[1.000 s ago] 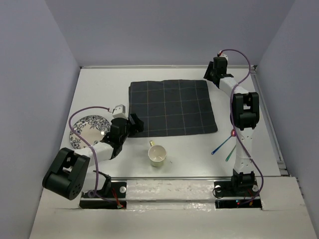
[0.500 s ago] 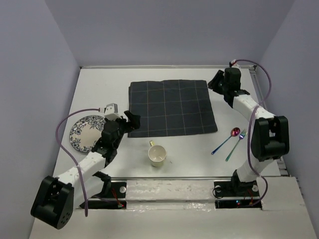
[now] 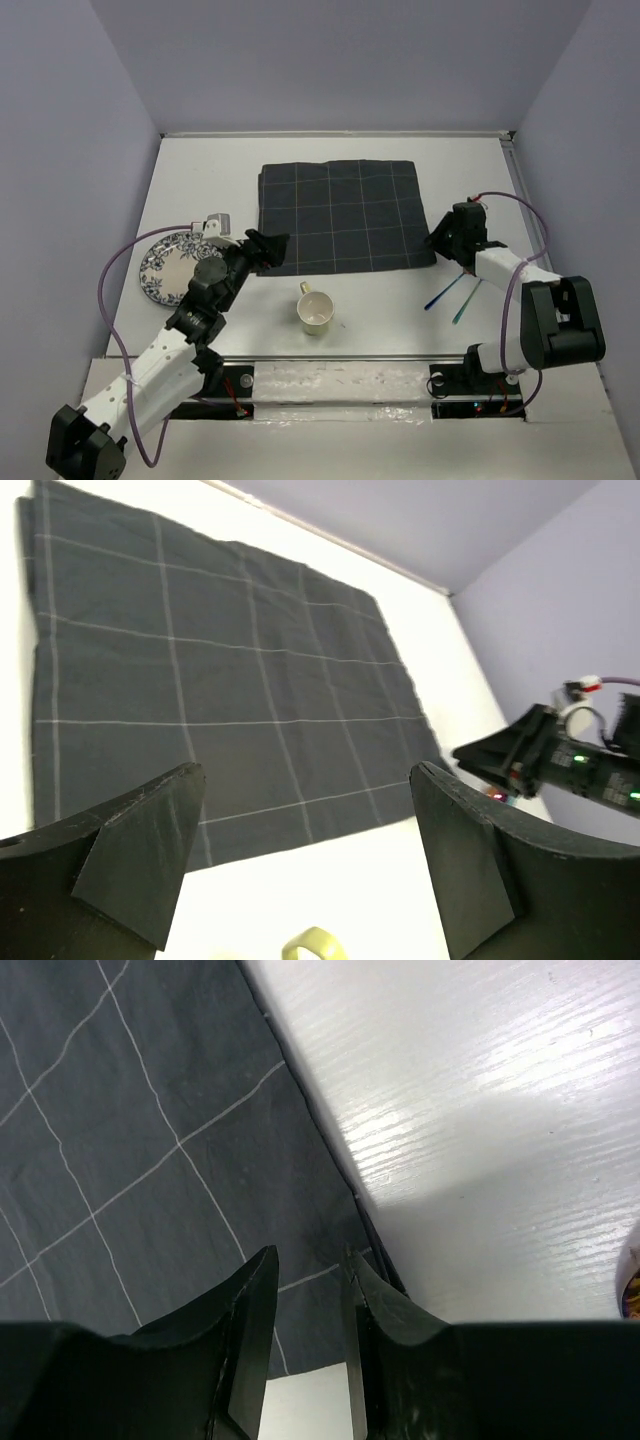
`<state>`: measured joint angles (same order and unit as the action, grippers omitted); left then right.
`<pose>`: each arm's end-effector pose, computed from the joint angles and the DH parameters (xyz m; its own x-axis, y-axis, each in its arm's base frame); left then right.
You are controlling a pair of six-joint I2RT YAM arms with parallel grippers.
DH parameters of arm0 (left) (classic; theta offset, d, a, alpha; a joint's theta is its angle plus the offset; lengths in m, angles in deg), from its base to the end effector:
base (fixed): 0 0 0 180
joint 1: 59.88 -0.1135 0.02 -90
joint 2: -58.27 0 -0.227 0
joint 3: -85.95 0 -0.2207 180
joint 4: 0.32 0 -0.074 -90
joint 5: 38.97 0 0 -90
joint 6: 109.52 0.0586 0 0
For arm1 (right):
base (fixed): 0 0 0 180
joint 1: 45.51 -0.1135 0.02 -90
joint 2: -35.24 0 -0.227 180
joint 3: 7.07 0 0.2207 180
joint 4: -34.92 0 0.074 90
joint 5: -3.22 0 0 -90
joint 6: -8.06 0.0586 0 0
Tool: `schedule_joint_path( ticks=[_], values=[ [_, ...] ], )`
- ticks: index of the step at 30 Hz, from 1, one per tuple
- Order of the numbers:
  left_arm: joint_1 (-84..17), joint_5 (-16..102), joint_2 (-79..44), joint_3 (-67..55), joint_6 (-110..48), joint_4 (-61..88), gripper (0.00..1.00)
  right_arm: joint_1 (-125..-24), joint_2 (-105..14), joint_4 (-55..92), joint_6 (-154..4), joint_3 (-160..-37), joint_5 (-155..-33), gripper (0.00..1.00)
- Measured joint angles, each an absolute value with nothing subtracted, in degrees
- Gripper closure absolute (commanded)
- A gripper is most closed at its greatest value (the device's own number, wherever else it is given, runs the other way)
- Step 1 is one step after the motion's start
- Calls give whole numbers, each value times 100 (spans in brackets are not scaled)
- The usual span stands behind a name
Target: Set the dinner table for one person
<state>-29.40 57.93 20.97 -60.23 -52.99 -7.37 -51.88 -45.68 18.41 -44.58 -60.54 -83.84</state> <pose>0.1687 -0.0911 0.2459 -0.1760 -0.5317 -0.8284 0.3635 0.7470 -0.5567 0.2741 0.0276 0.1439 -0.5933 0.5436 -0.5937 0.3597 0.8389 0.4085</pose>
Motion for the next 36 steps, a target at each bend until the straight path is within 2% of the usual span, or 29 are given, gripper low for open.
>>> schedule_joint_path(
  ticks=[7, 10, 19, 22, 24, 26, 31, 32, 36],
  values=[
    [-2879, 5594, 2903, -5440, -5371, -38, 5, -5188, -4470, 1957, -4342, -5717, -8358, 66],
    [-2879, 5568, 3181, -5081, -5341, 305, 4, -5188, -4498, 1961, -4268, -5582, -8356, 71],
    [-2874, 5401, 3378, -3825, -4757, 1038, 1, -5186, -4007, 2178, -4016, -4987, -8557, 75],
    [-2874, 5509, 3524, -3792, -4515, 1230, 1, -5184, -3788, 2163, -3981, -4817, -8719, 69],
    [-2874, 5688, 3629, -3792, -4318, 1405, 1, -5186, -3528, 2029, -4025, -4815, -8664, 60],
    [-2874, 5808, 3677, -3792, -4171, 1497, 1, -5186, -3292, 1935, -4088, -4839, -8605, 55],
    [-2874, 6048, 3690, -3790, -3800, 1639, 1, -5265, -2743, 1450, -4552, -5575, -8788, 43],
    [-2874, 6075, 3690, -3792, -3761, 1652, 1, -5394, -2654, 1391, -4650, -5778, -8854, 43],
    [-2922, 6158, 3714, -3836, -3570, 1676, 1, -6712, -2420, 1210, -4958, -6522, -9136, 28]
  ],
)
